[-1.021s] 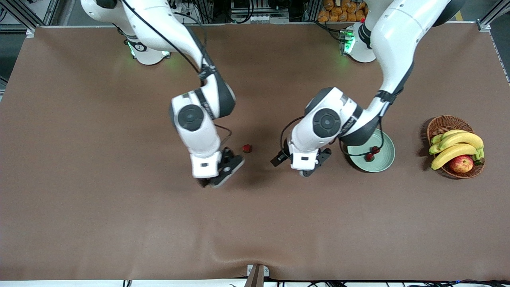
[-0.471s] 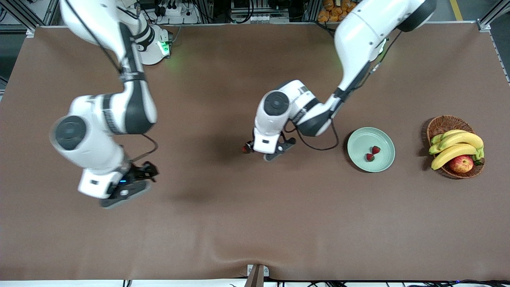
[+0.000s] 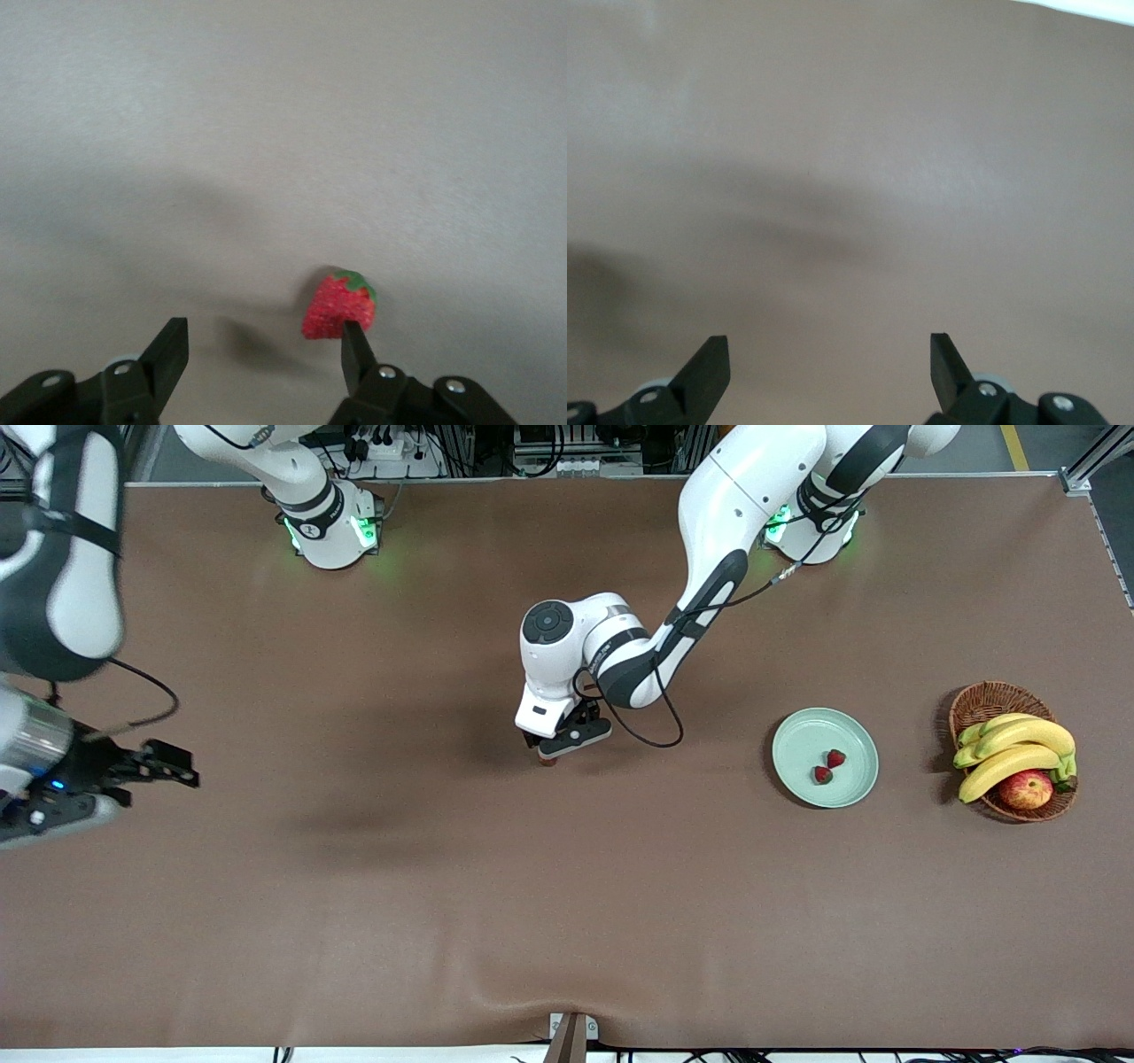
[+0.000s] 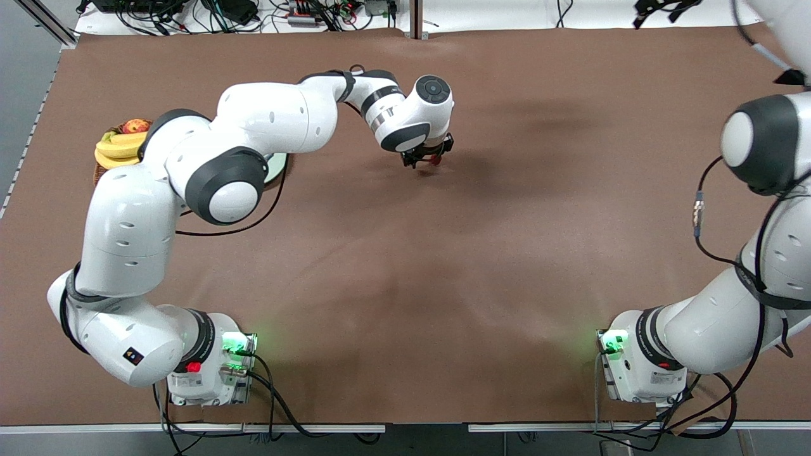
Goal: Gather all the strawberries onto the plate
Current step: 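Return the right arm to rest while the left gripper grasps the strawberry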
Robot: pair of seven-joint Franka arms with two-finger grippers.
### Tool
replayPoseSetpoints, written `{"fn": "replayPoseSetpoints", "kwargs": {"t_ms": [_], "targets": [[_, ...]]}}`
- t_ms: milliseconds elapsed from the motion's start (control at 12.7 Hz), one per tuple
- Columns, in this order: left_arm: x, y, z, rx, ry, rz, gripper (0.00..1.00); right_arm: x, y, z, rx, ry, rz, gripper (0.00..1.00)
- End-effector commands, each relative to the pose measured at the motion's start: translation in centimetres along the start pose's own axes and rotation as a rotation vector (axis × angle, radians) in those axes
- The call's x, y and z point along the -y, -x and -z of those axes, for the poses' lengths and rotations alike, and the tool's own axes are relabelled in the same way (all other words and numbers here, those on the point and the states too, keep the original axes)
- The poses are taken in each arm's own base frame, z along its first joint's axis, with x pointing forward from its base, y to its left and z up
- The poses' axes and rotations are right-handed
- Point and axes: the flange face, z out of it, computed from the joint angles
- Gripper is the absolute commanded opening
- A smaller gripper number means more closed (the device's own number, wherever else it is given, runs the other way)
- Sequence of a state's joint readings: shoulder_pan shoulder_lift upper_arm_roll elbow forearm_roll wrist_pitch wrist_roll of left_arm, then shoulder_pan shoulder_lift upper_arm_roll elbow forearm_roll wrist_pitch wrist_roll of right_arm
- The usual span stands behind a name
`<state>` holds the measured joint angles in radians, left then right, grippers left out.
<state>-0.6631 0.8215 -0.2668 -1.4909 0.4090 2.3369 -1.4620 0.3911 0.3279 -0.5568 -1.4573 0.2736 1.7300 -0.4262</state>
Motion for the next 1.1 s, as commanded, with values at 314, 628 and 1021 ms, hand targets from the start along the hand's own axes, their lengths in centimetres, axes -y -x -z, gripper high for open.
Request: {"fn": "replayPoseSetpoints", "kwargs": {"t_ms": [314,628,1021], "targets": [[-1.8,-1.1,-0.5,-0.034,0.088,-0.057,0.72,3.9,6.0,8.5,0.07,0.041,-0.15,1.0],[-2.1,-0.8,-0.8,-0.034,0.11,-0.059,0.72,4.8,8.6,11.4,0.103,0.055,-0.184,1.0],[-1.8,-0.4,-2.1,-0.024,0.095,-0.066,0.49,4.9,10.9,14.0,0.105,0.116,-0.28,1.0]]}}
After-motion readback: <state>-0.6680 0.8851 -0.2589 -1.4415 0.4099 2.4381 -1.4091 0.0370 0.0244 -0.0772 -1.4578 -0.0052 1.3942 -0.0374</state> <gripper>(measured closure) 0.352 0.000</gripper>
